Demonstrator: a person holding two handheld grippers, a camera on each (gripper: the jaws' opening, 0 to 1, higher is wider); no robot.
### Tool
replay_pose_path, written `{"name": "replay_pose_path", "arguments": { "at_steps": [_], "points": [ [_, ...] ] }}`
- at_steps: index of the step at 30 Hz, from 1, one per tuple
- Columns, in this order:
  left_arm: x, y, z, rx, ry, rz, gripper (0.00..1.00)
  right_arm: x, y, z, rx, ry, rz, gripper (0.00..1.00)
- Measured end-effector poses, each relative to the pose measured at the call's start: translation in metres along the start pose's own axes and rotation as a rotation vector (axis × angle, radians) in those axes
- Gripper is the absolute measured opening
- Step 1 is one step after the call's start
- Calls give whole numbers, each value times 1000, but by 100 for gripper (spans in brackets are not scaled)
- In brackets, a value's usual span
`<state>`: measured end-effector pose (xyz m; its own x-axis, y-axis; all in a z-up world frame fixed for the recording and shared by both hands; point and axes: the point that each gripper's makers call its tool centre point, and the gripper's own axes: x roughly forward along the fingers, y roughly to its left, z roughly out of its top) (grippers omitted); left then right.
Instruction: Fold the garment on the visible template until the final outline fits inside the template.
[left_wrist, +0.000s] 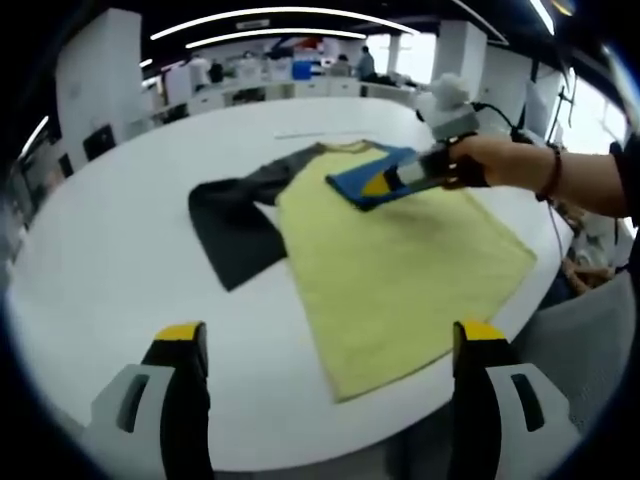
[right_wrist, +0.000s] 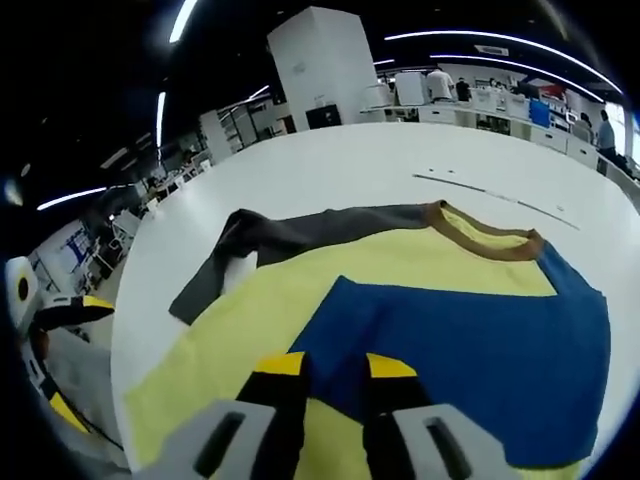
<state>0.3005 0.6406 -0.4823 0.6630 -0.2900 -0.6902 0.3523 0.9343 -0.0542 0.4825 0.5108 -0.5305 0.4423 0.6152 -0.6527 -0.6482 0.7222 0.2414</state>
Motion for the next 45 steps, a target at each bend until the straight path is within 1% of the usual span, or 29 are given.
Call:
{"name": "replay_pose_path", "arguments": {
  "at_steps": [4, 10, 13, 15, 20, 25, 27, 29, 32, 35, 38, 39, 42, 45],
  "points": [
    [-1, 2, -3, -4, 5, 5, 98, 4, 4, 1, 9, -11, 7, 16],
    [-1, 3, -3, -5, 5, 6, 98, 6, -1, 1, 2, -17, -20, 7],
    [0, 4, -3, -5, 7, 11, 98, 6, 1, 1, 19, -14, -9, 1],
    [-1, 6, -3, 2, 10, 19, 98, 5, 3, 2, 25, -18, -2, 0],
    [-1, 6, -3, -2, 10, 19, 98, 5, 16, 10, 31, -48, 36, 0],
    [-1, 6, -5, -5, 13, 16, 98, 7, 31, 19, 27, -82, 90, 0],
    [-1, 6, -5, -4, 14, 17, 98, 8, 35, 21, 25, -87, 100, 0],
    [-1, 6, -5, -5, 14, 17, 98, 10, 42, 22, 25, -93, 127, 0],
    [-1, 6, -4, -6, 12, 16, 98, 13, 52, 20, 14, -83, 162, 0],
    [-1, 6, -4, -5, 12, 16, 98, 13, 54, 17, -2, -71, 162, 3],
    [-1, 7, -4, -7, 10, 17, 99, 12, 50, 16, -18, -65, 144, 9],
    [-1, 7, -4, -8, 9, 18, 99, 11, 46, 16, -28, -65, 125, 13],
    [-1, 8, -4, -8, 9, 21, 99, 8, 40, 18, -33, -67, 100, 24],
    [-1, 9, -3, -4, 8, 23, 99, 6, 30, 20, -41, -73, 58, 32]
  ]
}}
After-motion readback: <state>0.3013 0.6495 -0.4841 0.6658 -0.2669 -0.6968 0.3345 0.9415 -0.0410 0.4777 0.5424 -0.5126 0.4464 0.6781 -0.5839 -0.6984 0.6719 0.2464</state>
